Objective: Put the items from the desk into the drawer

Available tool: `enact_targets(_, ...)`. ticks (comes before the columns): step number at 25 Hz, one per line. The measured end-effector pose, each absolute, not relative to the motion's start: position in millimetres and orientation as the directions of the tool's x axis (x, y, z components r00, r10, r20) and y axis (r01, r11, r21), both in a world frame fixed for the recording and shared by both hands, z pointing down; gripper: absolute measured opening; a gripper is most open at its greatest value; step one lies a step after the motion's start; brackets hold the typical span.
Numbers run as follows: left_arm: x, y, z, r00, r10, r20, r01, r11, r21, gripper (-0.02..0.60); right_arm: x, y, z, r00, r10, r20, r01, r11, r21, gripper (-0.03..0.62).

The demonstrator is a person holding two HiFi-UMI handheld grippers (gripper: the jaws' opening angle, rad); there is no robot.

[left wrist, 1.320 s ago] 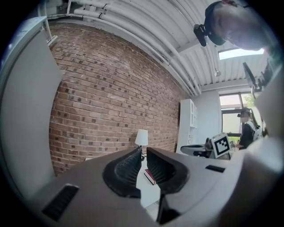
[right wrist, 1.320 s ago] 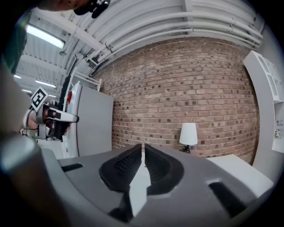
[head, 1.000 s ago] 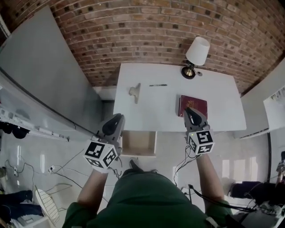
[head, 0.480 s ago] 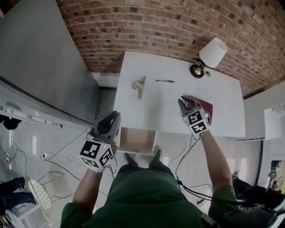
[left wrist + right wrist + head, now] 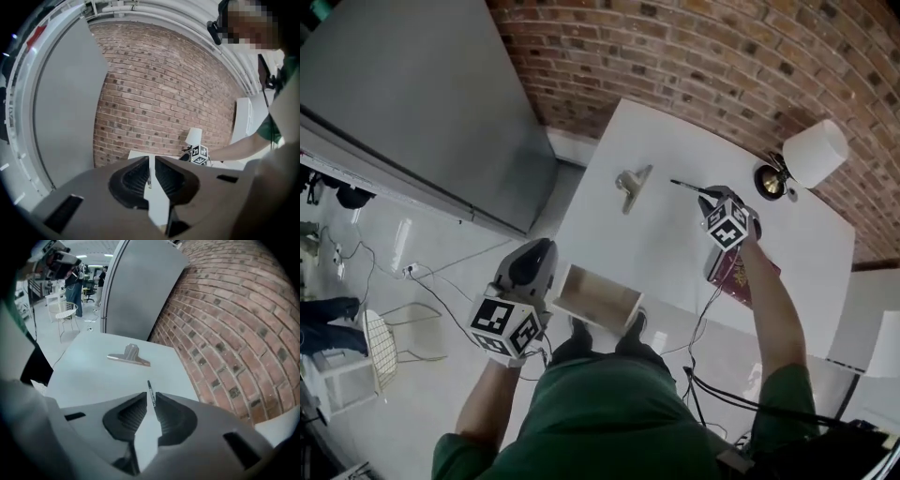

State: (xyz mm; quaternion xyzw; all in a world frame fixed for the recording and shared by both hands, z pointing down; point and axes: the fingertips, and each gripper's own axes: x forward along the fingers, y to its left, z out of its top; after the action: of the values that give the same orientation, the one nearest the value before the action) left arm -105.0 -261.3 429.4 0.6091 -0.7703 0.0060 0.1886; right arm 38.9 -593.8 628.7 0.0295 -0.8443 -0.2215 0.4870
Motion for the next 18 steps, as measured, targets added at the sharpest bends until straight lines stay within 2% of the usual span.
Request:
enact_targets(5, -99, -248, 443, -0.286, -0.891, 0.353, -0.908, 0.37, 0.196, 0.035, 34, -633, 692, -0.426, -0.165, 0.89, 0.16, 0.954, 0.254, 0.084)
enact_targets(13, -79, -226, 467, -0.367, -0.835, 0.41, -0.852, 0.478, 0.213, 0.035, 16, -655, 733, -0.317, -0.158, 0.935, 0.363, 0.891, 0.274, 0.083)
enact_targets(18, -78, -210, 468, -0.407, -0.81, 0.422, -0.822, 0.526, 0.217, 0.035, 8, -644, 746, -0.287, -0.135, 0.948, 0.402, 0.881, 0.248, 0.086)
